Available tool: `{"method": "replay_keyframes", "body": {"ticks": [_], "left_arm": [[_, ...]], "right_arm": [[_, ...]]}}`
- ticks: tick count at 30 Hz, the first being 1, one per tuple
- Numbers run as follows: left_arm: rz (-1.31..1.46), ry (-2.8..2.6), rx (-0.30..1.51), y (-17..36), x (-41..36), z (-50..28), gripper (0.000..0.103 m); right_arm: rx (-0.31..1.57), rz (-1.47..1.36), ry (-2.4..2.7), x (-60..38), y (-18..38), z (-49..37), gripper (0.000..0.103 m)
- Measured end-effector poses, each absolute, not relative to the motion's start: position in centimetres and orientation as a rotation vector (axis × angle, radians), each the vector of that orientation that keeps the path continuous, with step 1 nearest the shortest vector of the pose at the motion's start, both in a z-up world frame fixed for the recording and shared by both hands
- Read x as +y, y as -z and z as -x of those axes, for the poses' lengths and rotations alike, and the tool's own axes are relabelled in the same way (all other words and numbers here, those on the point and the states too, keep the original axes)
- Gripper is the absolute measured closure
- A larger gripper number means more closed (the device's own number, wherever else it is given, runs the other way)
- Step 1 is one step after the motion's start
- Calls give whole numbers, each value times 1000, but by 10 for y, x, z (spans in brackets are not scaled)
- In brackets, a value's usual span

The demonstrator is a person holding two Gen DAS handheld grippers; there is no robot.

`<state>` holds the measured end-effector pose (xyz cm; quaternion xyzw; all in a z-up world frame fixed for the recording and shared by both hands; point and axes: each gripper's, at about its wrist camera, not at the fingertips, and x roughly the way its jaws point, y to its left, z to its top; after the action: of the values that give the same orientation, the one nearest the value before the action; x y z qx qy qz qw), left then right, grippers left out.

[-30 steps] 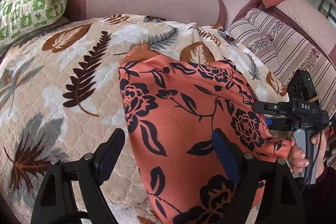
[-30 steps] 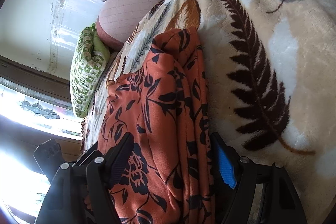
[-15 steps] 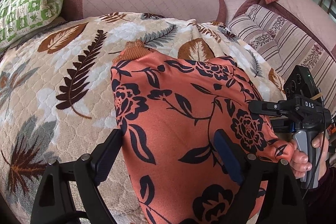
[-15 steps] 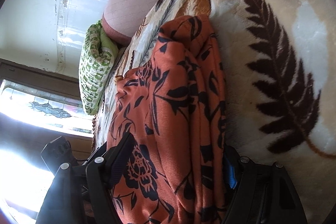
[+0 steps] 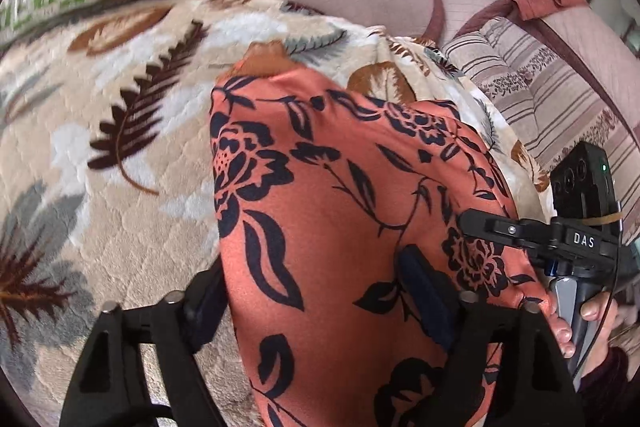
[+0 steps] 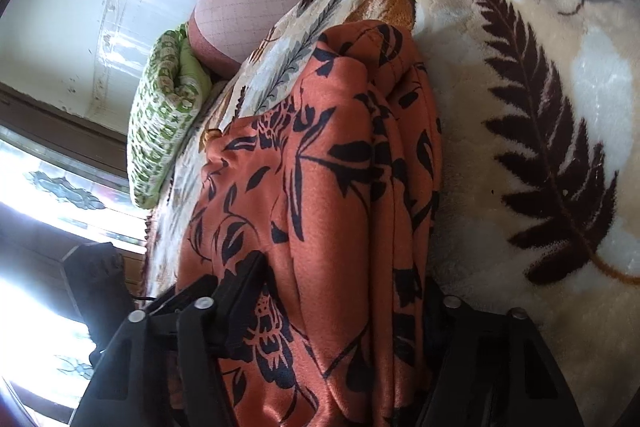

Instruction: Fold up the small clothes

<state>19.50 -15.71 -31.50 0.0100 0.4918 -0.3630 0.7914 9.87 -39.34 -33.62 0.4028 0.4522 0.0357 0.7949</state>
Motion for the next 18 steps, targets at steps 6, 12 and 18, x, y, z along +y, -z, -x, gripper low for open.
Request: {"method": "replay_keyframes", "body": {"ticks": [6,12,18], "left_arm": [[-26,765,1040,308,-153,-195,46],[-70,745,1015,302,-156,-189,47],[-70,734,1019,304,-157,-190,43]], "right_arm": [[969,-833,-71,-391,333,-98,48],[957,-810,-69,-387,328,-96,51],[957,-813,-67,-389,330,-95,51]]}}
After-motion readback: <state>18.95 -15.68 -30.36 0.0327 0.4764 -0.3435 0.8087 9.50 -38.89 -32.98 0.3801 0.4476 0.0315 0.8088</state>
